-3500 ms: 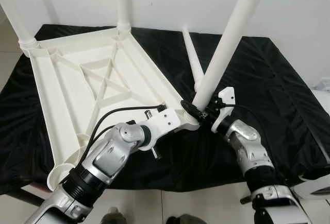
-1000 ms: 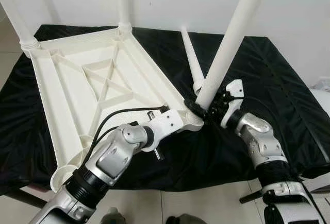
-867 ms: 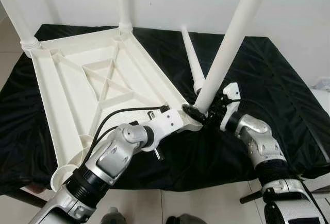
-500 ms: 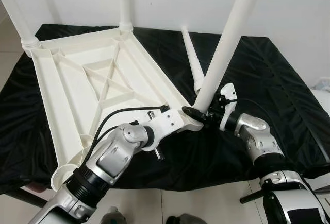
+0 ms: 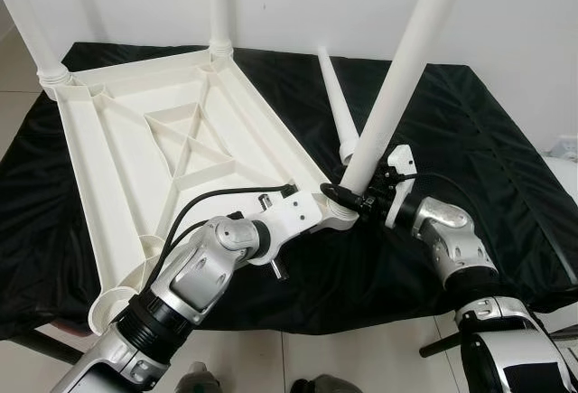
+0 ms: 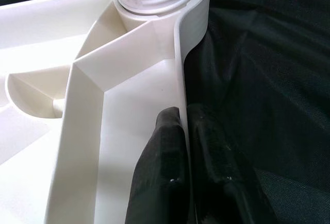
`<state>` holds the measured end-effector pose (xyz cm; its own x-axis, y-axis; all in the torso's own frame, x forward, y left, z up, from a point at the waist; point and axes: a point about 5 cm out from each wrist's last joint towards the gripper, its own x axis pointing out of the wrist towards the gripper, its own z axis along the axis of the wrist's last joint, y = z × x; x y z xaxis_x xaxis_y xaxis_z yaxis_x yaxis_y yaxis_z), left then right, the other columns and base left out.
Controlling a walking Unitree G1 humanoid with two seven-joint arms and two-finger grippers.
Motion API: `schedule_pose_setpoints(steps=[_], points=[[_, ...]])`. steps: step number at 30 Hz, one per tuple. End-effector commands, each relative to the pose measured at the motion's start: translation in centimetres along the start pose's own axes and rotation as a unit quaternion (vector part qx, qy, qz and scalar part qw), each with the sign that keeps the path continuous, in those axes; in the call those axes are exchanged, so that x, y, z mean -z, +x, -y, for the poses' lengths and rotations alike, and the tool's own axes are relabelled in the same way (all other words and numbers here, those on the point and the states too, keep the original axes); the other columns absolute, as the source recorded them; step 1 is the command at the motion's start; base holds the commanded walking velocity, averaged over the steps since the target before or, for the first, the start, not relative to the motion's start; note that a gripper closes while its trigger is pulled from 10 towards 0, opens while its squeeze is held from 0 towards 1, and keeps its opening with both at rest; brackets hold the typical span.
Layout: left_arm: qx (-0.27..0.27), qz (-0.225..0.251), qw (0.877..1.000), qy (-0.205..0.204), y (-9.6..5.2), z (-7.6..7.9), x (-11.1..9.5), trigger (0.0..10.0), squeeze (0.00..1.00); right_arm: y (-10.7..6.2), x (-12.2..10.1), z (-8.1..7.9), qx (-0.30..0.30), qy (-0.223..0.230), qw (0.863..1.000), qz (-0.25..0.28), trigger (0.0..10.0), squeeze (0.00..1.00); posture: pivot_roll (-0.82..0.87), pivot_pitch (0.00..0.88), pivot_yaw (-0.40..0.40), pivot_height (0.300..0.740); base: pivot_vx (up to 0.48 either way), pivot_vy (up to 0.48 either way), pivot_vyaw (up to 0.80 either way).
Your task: Building children table
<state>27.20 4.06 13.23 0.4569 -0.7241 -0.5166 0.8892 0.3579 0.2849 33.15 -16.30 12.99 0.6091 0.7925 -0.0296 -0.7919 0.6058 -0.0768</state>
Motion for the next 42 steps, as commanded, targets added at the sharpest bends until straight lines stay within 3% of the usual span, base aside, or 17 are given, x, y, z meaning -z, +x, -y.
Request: schedule_pose_setpoints(steps=[1, 14, 16, 26, 31, 34, 42], points=[[-0.011, 0.020, 1.000, 0.020, -0.1, -0.1, -1.2, 10.0, 0.00, -0.1, 0.7, -0.3, 0.005, 0.023, 1.000, -0.004, 10.0, 0.00, 0.05, 0.007, -0.074, 0.740, 0.000, 0.000, 0.00], [-0.011, 0.022, 1.000, 0.019, -0.1, -0.1, -1.3, 10.0, 0.00, 1.4, 1.2, -2.8, 0.085, 0.031, 0.996, 0.017, 10.0, 0.00, 0.04, 0.009, -0.072, 0.740, 0.000, 0.000, 0.00], [-0.009, 0.022, 1.000, 0.019, -0.1, 0.0, -1.3, 10.0, 0.00, 2.4, 1.0, -3.4, 0.134, 0.035, 0.990, 0.022, 10.0, 0.00, 0.04, 0.010, -0.070, 0.740, 0.000, 0.000, 0.00], [-0.007, 0.018, 1.000, 0.021, -0.2, 0.0, -1.1, 10.0, 0.00, 4.3, 0.0, -4.6, 0.197, 0.050, 0.979, 0.027, 10.0, 0.00, 0.04, 0.010, -0.069, 0.740, 0.000, 0.000, 0.00], [-0.009, 0.018, 1.000, 0.020, -0.2, -0.1, -1.1, 10.0, 0.00, 5.0, -0.1, -5.2, 0.245, 0.054, 0.968, 0.021, 10.0, 0.00, 0.04, 0.011, -0.070, 0.740, 0.000, 0.000, 0.00], [-0.010, 0.017, 1.000, 0.019, -0.2, 0.0, -1.0, 10.0, 0.00, 5.4, 0.1, -5.5, 0.294, 0.050, 0.954, 0.012, 10.0, 0.00, 0.04, 0.013, -0.072, 0.740, 0.000, 0.000, 0.00], [-0.011, 0.017, 1.000, 0.017, -0.2, 0.0, -1.0, 10.0, 0.00, 5.9, 0.4, -6.6, 0.337, 0.065, 0.939, 0.007, 10.0, 0.00, 0.04, 0.012, -0.075, 0.740, 0.000, 0.000, 0.00]])
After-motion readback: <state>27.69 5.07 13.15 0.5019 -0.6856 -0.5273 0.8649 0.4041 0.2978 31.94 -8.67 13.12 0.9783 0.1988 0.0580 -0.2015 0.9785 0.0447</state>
